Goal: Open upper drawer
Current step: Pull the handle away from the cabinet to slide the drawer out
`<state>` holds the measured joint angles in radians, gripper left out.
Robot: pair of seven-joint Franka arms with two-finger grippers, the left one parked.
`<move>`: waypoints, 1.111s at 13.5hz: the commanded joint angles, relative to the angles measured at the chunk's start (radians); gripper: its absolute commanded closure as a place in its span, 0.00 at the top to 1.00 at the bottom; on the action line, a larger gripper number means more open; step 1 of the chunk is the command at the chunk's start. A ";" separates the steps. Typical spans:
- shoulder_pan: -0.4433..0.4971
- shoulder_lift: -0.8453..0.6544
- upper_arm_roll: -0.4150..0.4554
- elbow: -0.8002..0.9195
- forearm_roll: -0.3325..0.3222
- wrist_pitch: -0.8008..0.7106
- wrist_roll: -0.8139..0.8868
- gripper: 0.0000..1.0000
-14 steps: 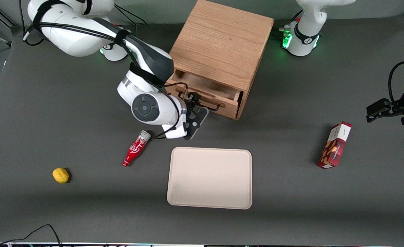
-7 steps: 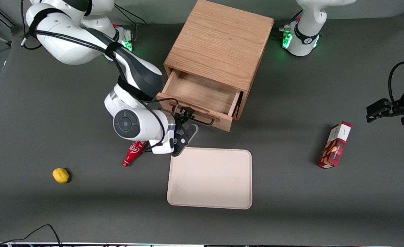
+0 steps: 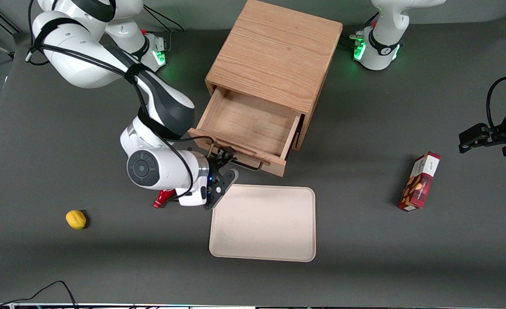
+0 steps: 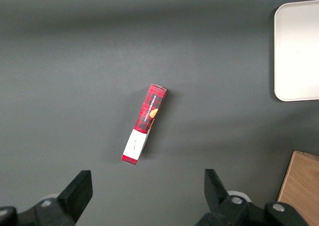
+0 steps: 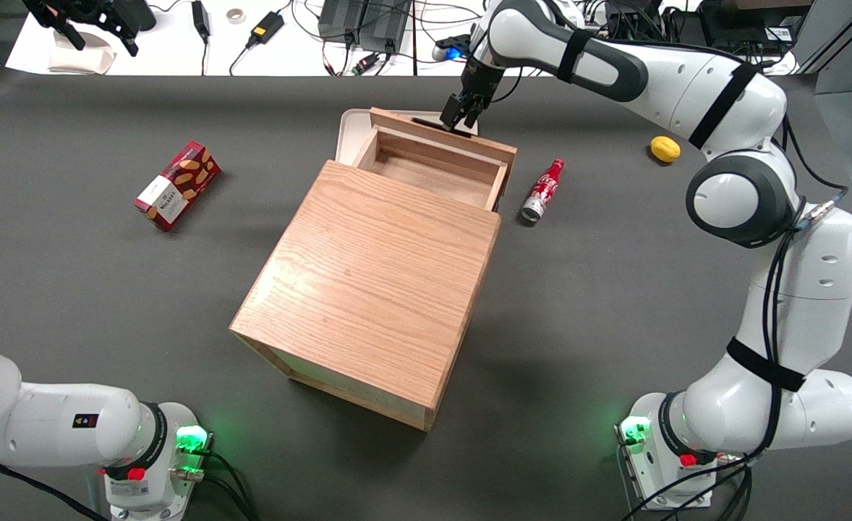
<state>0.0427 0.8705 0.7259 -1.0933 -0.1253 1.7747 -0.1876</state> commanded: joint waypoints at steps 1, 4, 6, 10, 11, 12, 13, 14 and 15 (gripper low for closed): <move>0.029 0.064 -0.013 0.107 -0.027 -0.001 -0.030 1.00; 0.036 0.068 -0.040 0.137 -0.028 0.003 -0.056 1.00; 0.034 0.074 -0.052 0.164 -0.028 0.005 -0.082 1.00; 0.029 0.082 -0.074 0.191 -0.028 0.006 -0.104 1.00; 0.029 0.084 -0.085 0.191 -0.027 0.009 -0.113 1.00; 0.029 0.084 -0.092 0.191 -0.027 0.020 -0.127 1.00; 0.029 0.084 -0.094 0.191 -0.028 0.025 -0.133 1.00; 0.029 0.084 -0.103 0.193 -0.027 0.029 -0.133 1.00; 0.029 0.084 -0.105 0.196 -0.027 0.031 -0.133 1.00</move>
<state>0.0542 0.9288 0.6358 -0.9493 -0.1314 1.7931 -0.2979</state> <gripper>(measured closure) 0.000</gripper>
